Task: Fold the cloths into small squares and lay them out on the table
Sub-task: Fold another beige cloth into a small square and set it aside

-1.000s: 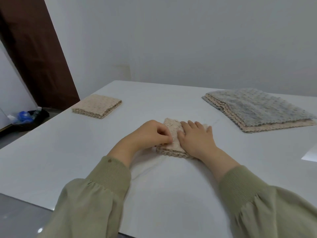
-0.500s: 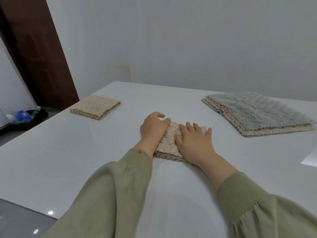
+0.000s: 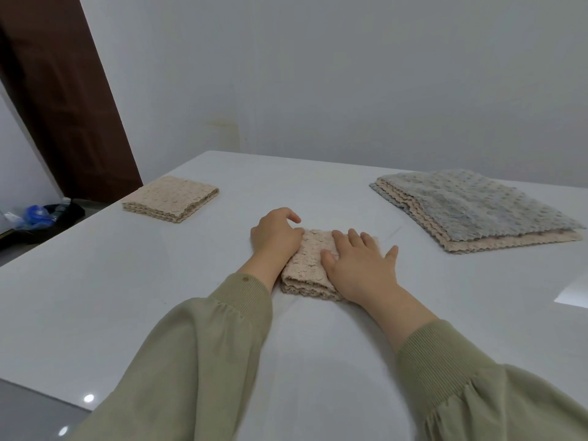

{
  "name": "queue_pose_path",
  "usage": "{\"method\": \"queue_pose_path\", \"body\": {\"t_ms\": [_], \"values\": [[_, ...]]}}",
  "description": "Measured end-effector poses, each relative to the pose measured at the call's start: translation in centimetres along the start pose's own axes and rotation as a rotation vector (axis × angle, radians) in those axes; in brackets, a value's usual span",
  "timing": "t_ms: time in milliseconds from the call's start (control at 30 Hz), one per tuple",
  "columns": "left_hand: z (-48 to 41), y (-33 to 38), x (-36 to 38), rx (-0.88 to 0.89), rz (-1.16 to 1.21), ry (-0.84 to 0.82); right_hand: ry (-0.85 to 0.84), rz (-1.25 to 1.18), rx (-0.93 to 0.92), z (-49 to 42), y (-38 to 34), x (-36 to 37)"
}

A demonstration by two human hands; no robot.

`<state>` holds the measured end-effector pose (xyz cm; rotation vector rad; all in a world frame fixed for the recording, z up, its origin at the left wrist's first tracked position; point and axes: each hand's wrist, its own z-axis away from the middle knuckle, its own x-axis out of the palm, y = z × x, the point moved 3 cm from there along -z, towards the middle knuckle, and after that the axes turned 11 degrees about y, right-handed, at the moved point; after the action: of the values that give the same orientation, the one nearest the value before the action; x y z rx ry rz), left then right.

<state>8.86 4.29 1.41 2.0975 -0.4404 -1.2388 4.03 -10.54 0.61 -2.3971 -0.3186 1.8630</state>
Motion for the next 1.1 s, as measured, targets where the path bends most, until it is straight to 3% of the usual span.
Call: {"method": "queue_pose_path", "body": {"t_ms": [100, 267, 367, 467, 733, 900, 1100], "values": [[0.4, -0.1, 0.1, 0.099, -0.087, -0.003, -0.013, -0.046, 0.015, 0.2, 0.2, 0.0], [2.1, 1.4, -1.9, 0.414, -0.055, -0.009, 0.191, -0.135, -0.037, 0.9, 0.8, -1.7], [4.1, 1.5, -1.4, 0.588, -0.193, -0.303, 0.104, -0.110, -0.062, 1.4, 1.3, -1.3], [4.9, 0.5, -0.6, 0.540, -0.337, -0.522, -0.056, -0.100, -0.038, 1.2, 1.9, -0.8], [6.8, 0.4, -3.7, 0.515, -0.137, -0.396, 0.066, -0.288, -0.042, 3.6, 2.1, -3.2], [7.9, -0.4, -4.8, 0.537, -0.003, -0.371, -0.020, -0.352, 0.011, 5.5, 3.4, -3.2], [8.2, -1.4, -6.3, 0.578, -0.061, -0.190, 0.044, -0.317, -0.080, 8.3, 4.2, -4.3]]}}
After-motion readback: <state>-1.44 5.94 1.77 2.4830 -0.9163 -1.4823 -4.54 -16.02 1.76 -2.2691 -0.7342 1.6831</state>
